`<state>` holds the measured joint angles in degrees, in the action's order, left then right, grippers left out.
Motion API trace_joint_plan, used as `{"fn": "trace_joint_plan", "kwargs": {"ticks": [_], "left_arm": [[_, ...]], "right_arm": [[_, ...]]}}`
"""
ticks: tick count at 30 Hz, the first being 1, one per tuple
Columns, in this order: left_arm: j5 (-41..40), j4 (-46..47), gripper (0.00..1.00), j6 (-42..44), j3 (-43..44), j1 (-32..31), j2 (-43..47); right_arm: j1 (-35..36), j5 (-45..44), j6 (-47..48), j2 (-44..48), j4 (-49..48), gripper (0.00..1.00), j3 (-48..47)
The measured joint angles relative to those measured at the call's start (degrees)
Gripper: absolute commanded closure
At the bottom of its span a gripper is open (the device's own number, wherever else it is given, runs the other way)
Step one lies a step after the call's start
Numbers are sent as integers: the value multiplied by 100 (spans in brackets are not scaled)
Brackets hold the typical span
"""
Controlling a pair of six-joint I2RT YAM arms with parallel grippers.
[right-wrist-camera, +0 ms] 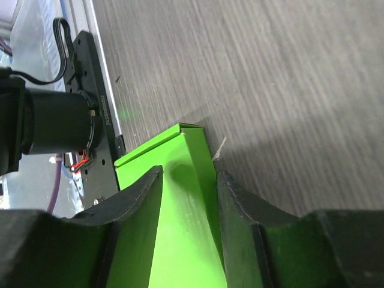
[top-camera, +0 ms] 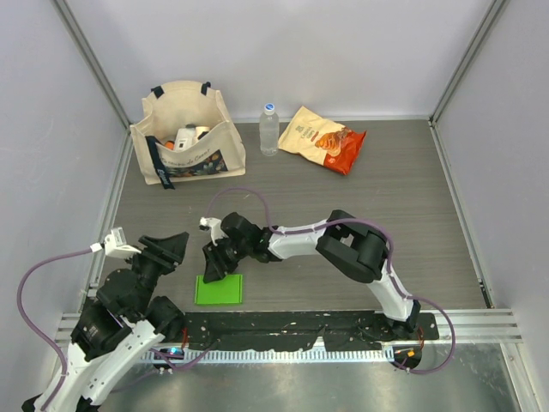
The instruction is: Fold the paper box
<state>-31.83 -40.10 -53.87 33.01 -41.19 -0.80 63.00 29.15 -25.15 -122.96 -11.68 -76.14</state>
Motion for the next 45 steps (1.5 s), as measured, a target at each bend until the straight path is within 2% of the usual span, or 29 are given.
{"fn": "trace_joint_plan", "kwargs": {"ticks": [8,15,30,45], "left_arm": [[111,0,49,-42,-2,0,0],[166,2,49,-127,-37,0,0],[358,245,48,-142,-308,0,-188],[542,603,48,-142,-337,0,-505]], "right_arm": [[59,186,-11,-118,-162,55,39],[52,-269,-227,-68,-289,49,103],[-369,-332,-968,1023,-951,48,1902],[-223,-240,-1335,1104,-1285,48,2186]]}}
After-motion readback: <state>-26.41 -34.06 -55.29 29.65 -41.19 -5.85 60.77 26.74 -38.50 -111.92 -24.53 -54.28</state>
